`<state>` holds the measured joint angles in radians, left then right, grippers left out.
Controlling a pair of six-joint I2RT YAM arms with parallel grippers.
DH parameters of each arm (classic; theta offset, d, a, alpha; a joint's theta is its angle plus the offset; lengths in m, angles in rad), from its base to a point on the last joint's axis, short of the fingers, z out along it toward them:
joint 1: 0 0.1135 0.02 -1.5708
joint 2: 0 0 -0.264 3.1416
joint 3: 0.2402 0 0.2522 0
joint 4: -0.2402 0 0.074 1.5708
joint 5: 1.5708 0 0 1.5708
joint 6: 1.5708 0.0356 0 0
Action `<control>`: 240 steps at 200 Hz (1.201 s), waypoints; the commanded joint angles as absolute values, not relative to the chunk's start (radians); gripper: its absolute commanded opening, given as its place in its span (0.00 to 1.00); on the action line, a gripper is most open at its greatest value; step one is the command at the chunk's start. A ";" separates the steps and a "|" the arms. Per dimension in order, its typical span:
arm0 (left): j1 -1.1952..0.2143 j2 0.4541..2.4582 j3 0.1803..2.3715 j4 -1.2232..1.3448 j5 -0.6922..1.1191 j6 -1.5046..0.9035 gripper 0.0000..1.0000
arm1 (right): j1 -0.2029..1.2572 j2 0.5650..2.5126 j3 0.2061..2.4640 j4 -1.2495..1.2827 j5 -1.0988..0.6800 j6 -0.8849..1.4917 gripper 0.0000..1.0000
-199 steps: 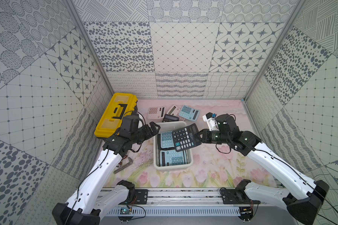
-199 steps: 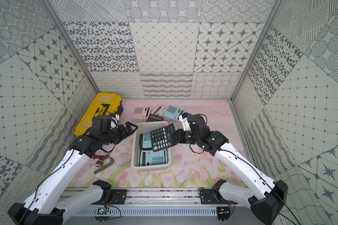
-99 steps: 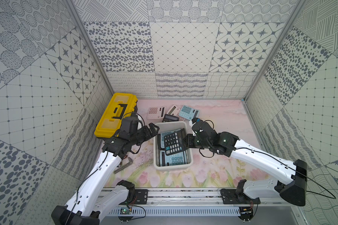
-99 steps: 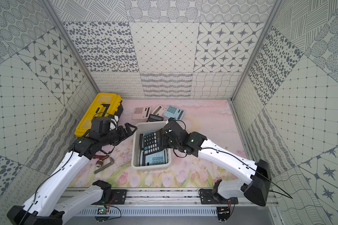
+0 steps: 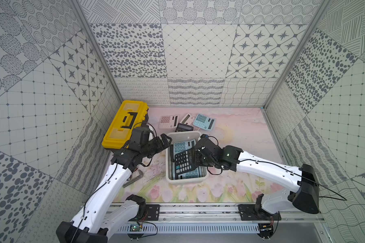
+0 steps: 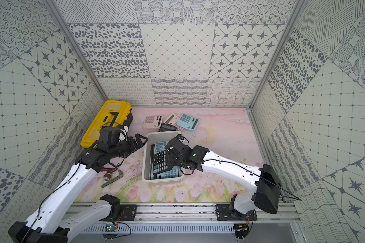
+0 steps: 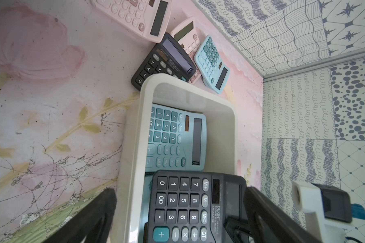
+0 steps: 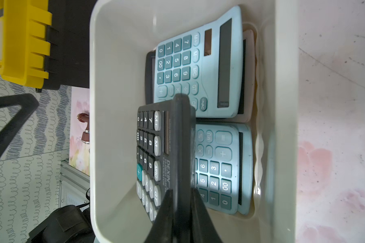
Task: Put the calculator in the storage box
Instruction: Place the calculator in the storage box.
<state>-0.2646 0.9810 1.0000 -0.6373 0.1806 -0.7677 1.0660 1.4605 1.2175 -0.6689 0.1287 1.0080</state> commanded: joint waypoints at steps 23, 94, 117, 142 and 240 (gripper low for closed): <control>-0.248 0.989 0.991 -0.597 0.192 -0.768 1.00 | 1.092 1.505 1.207 -0.606 0.149 1.066 0.00; -0.245 1.006 0.984 -0.588 0.196 -0.770 1.00 | 1.121 1.565 1.166 -0.597 0.168 1.130 0.00; -0.244 1.007 0.978 -0.586 0.194 -0.771 1.00 | 1.123 1.572 1.147 -0.597 0.169 1.148 0.00; -0.244 1.015 0.976 -0.587 0.195 -0.769 1.00 | 1.124 1.574 1.137 -0.597 0.167 1.148 0.00; -0.228 1.067 0.999 -0.596 0.173 -0.744 1.00 | 1.087 1.510 1.163 -0.639 0.163 1.077 0.38</control>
